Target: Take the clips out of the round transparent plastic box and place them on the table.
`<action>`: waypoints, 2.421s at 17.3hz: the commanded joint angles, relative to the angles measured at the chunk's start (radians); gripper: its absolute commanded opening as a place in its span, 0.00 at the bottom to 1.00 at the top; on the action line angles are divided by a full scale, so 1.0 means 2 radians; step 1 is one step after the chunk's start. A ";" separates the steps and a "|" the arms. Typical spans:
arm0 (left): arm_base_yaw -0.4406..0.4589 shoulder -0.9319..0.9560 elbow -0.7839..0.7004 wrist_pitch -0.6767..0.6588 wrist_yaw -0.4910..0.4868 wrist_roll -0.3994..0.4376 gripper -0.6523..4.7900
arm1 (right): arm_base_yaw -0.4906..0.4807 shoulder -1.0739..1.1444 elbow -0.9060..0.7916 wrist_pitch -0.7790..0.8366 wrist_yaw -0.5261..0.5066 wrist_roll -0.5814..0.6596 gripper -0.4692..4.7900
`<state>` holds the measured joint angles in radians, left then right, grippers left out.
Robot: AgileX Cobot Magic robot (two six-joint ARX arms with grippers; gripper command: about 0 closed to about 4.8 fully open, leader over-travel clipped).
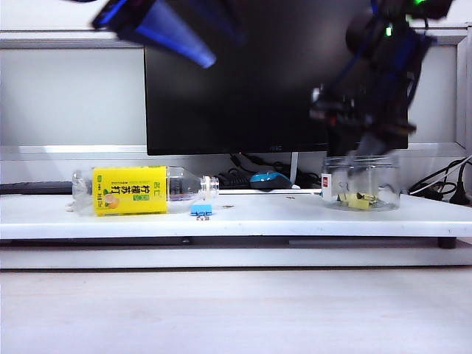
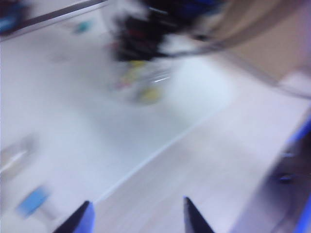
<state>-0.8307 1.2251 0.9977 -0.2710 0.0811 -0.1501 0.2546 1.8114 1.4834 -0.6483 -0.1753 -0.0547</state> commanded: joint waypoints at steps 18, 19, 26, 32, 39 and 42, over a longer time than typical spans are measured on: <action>-0.001 -0.002 0.002 0.010 0.041 0.004 0.56 | 0.013 0.014 0.028 -0.053 0.022 -0.013 0.36; -0.001 -0.002 0.002 0.009 0.041 0.004 0.56 | 0.013 0.019 0.028 -0.054 0.022 -0.013 0.36; -0.001 -0.002 0.002 0.001 0.040 0.004 0.56 | 0.013 0.033 0.028 -0.032 0.023 -0.012 0.36; -0.001 -0.002 0.002 -0.002 0.041 0.004 0.56 | 0.014 0.055 0.028 -0.028 0.026 -0.012 0.30; -0.001 -0.002 0.002 -0.002 0.040 0.006 0.56 | 0.014 0.055 0.031 -0.029 0.025 -0.012 0.16; -0.001 -0.002 0.002 -0.002 0.040 0.010 0.56 | 0.014 0.053 0.031 -0.037 0.021 -0.012 0.11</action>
<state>-0.8307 1.2247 0.9981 -0.2821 0.1574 -0.1432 0.2817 1.9160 1.5459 -0.7032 -0.1257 -0.0799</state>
